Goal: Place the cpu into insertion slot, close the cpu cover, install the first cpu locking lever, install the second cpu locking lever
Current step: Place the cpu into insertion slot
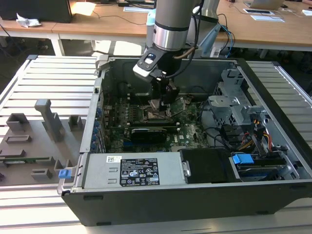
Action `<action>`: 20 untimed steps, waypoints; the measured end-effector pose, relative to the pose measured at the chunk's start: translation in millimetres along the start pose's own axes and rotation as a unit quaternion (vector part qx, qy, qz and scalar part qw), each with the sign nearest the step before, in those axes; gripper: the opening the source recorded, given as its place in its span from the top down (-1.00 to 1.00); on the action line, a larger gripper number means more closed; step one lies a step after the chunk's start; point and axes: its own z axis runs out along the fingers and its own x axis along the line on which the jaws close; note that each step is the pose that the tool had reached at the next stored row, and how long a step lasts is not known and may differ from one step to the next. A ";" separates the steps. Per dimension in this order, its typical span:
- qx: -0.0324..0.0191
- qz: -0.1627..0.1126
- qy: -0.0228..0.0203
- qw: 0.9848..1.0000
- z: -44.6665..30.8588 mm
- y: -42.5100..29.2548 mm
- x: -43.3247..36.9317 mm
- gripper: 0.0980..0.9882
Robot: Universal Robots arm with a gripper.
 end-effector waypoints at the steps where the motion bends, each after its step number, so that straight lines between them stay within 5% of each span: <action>1: 0.001 0.010 0.000 1.000 0.1 0.0 0.0 0.00; 7: 0.003 0.049 0.000 0.999 0.3 0.0 0.0 0.00; 20: 0.009 0.134 0.001 0.991 0.6 0.0 0.0 0.00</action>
